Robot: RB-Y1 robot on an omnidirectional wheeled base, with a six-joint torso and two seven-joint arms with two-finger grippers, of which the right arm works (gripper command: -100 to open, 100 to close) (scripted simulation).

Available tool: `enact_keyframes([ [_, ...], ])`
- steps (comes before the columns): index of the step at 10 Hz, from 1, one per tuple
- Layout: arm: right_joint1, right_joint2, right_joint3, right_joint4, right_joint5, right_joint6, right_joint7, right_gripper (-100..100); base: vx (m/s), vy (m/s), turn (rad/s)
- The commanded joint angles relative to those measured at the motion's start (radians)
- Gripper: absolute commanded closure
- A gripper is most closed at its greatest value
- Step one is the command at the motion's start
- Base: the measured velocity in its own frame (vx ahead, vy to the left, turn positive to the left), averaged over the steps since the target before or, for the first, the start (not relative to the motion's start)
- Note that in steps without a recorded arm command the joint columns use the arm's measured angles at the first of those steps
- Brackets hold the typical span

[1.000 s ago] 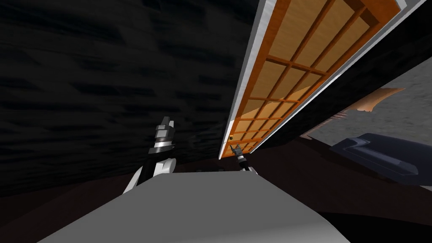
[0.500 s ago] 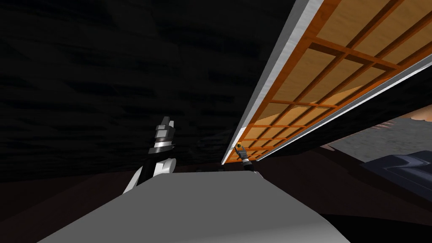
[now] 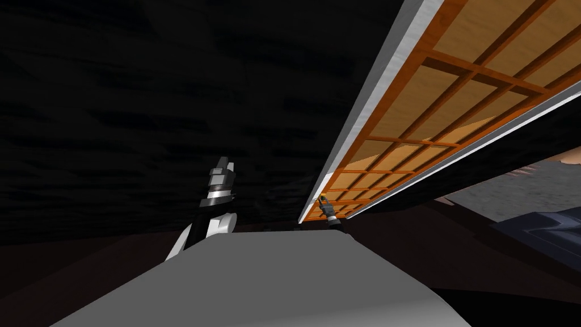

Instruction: Pull the door open

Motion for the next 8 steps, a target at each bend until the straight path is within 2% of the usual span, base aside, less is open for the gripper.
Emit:
enact_keyframes([
  [1,0.0,0.001,0.001,-0.002,0.001,0.003,-0.001,100,0.005,-0.024,-0.038],
  [5,0.0,0.001,0.001,-0.002,0.001,0.003,-0.001,100,0.0,-0.002,0.004],
  [8,-0.001,-0.003,0.008,-0.006,-0.029,0.007,-0.066,100,-0.051,-0.026,0.077],
])
